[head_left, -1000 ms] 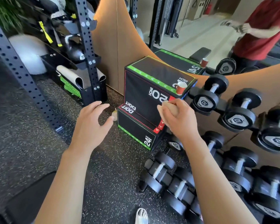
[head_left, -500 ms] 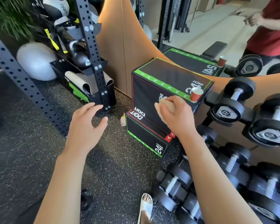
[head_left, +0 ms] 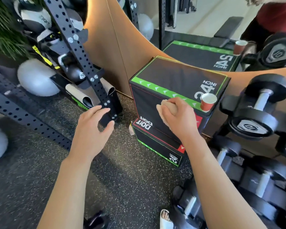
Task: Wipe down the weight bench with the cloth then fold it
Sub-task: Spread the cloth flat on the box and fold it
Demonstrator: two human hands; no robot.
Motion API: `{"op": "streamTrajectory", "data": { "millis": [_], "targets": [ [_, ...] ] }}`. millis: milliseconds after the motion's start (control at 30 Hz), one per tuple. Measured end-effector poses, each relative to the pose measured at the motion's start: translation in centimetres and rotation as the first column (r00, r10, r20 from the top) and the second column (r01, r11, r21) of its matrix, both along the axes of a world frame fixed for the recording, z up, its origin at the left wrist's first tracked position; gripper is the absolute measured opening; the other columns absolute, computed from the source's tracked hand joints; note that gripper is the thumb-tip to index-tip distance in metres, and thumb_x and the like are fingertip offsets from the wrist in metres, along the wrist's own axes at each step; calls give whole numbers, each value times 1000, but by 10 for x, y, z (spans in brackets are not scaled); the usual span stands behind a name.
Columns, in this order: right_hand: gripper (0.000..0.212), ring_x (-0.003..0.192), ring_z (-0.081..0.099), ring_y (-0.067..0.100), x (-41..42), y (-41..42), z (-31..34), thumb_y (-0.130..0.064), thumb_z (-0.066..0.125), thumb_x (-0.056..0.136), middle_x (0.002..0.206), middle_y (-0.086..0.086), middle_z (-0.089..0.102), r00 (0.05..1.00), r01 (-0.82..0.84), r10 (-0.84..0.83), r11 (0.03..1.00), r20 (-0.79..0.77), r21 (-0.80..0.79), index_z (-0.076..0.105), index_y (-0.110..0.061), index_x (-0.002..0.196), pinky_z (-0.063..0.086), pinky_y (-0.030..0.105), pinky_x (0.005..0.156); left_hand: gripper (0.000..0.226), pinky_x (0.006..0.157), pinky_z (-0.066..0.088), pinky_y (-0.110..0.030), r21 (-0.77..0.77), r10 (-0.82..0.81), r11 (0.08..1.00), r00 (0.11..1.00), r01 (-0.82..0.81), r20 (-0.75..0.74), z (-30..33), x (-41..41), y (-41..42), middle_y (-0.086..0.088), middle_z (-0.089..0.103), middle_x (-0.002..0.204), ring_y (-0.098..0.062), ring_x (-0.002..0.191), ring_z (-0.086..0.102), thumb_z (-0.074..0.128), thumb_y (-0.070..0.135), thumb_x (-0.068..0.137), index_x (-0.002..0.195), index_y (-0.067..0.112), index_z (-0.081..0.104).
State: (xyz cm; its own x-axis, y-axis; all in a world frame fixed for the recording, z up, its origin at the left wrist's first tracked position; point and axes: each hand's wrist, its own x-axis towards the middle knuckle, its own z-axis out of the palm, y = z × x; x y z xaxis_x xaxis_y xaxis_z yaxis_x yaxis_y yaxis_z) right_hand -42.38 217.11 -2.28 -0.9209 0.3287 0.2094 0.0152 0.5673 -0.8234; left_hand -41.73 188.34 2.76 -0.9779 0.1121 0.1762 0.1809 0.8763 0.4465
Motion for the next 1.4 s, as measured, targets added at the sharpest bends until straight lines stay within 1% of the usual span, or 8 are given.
{"op": "streamTrajectory", "data": {
  "millis": [267, 433, 633, 900, 1067, 1200, 1333, 1400],
  "targets": [
    [23, 96, 61, 11, -50, 22, -13, -51, 61, 90, 101, -15, 65, 998, 62, -62, 998, 28, -7, 64, -32, 102, 53, 41, 87, 44, 115, 28, -34, -51, -102, 993, 995, 102, 9, -5, -80, 35, 9, 45, 154, -14, 143, 32, 61, 37, 99, 143, 32, 57],
    [20, 93, 61, 12, -88, 26, -23, -47, 64, 90, 98, -13, 65, 990, 140, -141, 989, 29, 40, 63, -29, 97, 53, 40, 84, 44, 118, 32, -41, -22, -220, 975, 976, 220, -2, -19, -142, 47, 8, 48, 152, -19, 142, 37, 63, 37, 98, 141, 30, 59],
    [19, 93, 62, 11, -138, 24, -19, -47, 60, 91, 104, -16, 63, 964, 247, -253, 966, 83, 75, 62, -30, 101, 55, 41, 82, 42, 118, 31, -39, 27, -344, 939, 939, 344, -14, -28, -233, 53, 8, 49, 151, -15, 142, 36, 65, 35, 97, 139, 31, 61],
    [23, 89, 62, 8, -195, 1, -5, -50, 66, 88, 99, -15, 64, 919, 380, -389, 917, 61, 119, 63, -28, 96, 54, 37, 81, 43, 116, 36, -42, 69, -513, 855, 858, 513, -31, -31, -323, 57, 3, 52, 149, -20, 139, 42, 67, 33, 96, 139, 27, 62],
    [22, 84, 63, 5, -213, -10, -4, -47, 70, 88, 96, -14, 65, 900, 423, -435, 892, 44, 157, 63, -27, 93, 55, 35, 77, 45, 116, 37, -43, 124, -551, 826, 834, 550, -27, -34, -356, 51, 5, 51, 150, -18, 141, 39, 67, 33, 96, 140, 28, 61],
    [18, 86, 60, 4, -229, -14, 4, -44, 69, 88, 95, -16, 63, 902, 413, -427, 896, 58, 164, 62, -28, 92, 53, 35, 80, 45, 116, 37, -40, 156, -566, 811, 824, 563, -30, -37, -377, 49, 9, 50, 150, -13, 141, 37, 67, 33, 96, 140, 30, 60],
    [20, 86, 61, 5, -249, -6, 5, -47, 67, 86, 96, -17, 64, 904, 408, -424, 894, 55, 185, 61, -29, 93, 53, 36, 79, 45, 116, 37, -42, 162, -575, 803, 817, 573, -43, -38, -400, 59, 8, 50, 151, -15, 142, 37, 66, 33, 97, 141, 29, 60],
    [21, 86, 62, 8, -258, 2, 2, -49, 67, 85, 97, -16, 64, 902, 412, -428, 891, 51, 193, 61, -30, 93, 54, 37, 79, 44, 116, 35, -39, 164, -579, 799, 814, 579, -51, -40, -410, 68, 8, 50, 150, -15, 141, 38, 66, 33, 97, 140, 29, 61]
  ]
}}
